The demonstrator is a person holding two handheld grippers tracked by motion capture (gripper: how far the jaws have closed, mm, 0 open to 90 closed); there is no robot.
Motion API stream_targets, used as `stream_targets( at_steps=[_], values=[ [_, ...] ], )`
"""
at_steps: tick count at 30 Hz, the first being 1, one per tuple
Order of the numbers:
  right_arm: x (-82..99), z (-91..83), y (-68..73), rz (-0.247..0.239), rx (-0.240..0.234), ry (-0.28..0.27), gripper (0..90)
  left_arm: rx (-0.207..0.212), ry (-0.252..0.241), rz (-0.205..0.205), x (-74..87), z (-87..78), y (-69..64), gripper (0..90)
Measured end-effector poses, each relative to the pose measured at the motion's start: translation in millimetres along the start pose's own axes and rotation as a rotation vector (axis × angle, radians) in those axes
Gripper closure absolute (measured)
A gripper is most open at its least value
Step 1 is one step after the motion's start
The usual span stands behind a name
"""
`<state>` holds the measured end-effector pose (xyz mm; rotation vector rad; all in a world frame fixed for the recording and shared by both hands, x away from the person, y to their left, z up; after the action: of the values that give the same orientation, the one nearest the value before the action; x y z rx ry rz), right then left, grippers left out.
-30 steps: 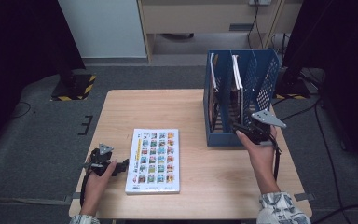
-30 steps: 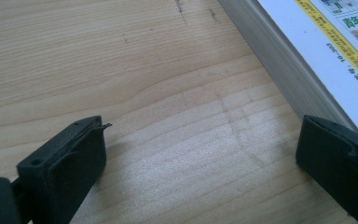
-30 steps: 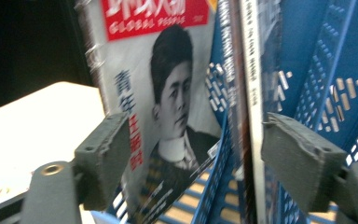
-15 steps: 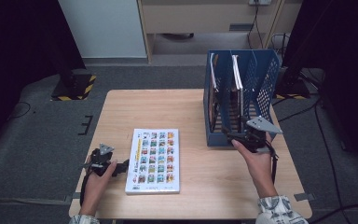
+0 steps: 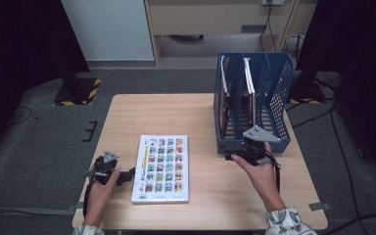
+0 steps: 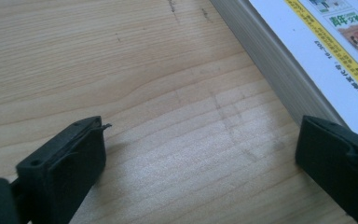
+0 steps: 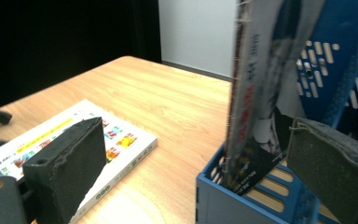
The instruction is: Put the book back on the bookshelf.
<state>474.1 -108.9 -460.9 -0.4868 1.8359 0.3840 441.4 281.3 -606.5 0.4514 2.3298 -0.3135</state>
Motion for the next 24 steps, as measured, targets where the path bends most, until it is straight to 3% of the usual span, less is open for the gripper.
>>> stream_targets(
  at_steps=[5,10,14,18,24],
  values=[
    [1.9,2.6,17.3,-0.038,-0.031,0.009,8.9,-0.001,-0.028,-0.029,-4.0,-5.2,1.3,3.9],
    [5.2,6.7,36.4,-0.069,-0.064,0.022,12.9,0.022,-0.048,-0.025,-9.1,-9.3,-4.4,4.4],
    [15.7,14.2,51.2,-0.092,-0.091,0.065,14.4,0.041,-0.058,-0.021,-12.6,-11.6,-11.0,6.1],
    [21.1,18.9,64.0,-0.095,-0.109,0.081,19.5,0.062,-0.076,-0.016,-16.8,-16.4,-18.5,8.6],
    [35.9,25.5,88.1,-0.136,-0.166,0.125,32.2,0.099,-0.093,-0.019,-22.8,-20.4,-32.1,14.9]
  ],
)
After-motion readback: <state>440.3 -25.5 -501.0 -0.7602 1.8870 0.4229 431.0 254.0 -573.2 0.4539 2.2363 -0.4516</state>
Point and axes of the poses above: each handheld gripper's, and its own axes: z roughly forward along the jaws, x roughly out of its underside, y roughly to its left, the point moved 10 cm from there along z, roughly forward along the jaws, and after that the axes turned 6 degrees about x, right-handed, at the moved point
